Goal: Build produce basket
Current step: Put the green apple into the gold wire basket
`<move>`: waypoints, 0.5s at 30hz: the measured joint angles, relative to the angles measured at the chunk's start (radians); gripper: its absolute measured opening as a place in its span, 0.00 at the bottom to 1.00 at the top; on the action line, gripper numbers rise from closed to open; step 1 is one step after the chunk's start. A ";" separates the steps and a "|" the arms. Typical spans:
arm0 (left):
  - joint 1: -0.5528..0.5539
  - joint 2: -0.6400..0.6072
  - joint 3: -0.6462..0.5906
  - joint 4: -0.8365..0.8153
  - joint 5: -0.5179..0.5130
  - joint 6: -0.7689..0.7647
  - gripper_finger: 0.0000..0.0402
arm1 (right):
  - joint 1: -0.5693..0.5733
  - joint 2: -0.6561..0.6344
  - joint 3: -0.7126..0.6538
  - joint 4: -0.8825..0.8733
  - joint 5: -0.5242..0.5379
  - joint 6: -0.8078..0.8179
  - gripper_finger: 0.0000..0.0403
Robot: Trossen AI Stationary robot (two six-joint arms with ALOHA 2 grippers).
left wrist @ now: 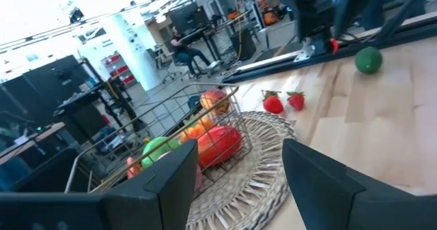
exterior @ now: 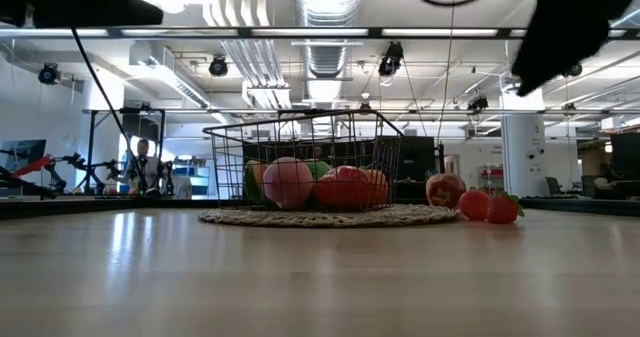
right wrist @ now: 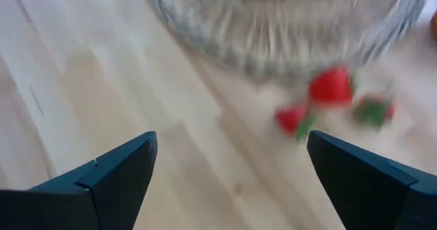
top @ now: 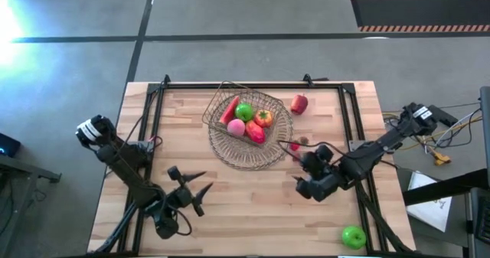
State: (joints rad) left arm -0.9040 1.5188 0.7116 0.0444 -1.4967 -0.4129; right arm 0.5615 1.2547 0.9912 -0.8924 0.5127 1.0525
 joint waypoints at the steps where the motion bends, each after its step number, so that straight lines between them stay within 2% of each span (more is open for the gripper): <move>1: 0.008 0.000 0.000 0.000 0.001 0.000 0.49 | 0.001 -0.005 -0.015 -0.003 -0.043 0.025 0.92; 5: 0.039 0.000 -0.001 0.000 0.027 0.007 0.49 | 0.000 -0.019 -0.040 -0.008 -0.240 0.152 0.92; 9: 0.069 0.000 -0.001 0.000 0.067 0.031 0.49 | 0.065 0.006 -0.026 -0.040 -0.334 0.281 0.92; 15: 0.095 0.000 -0.005 -0.001 0.117 0.034 0.49 | 0.195 0.106 0.089 -0.150 -0.438 0.465 0.92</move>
State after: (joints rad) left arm -0.8088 1.5185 0.7062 0.0438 -1.3793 -0.3786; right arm 0.7563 1.3603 1.0801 -1.0421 0.0743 1.5176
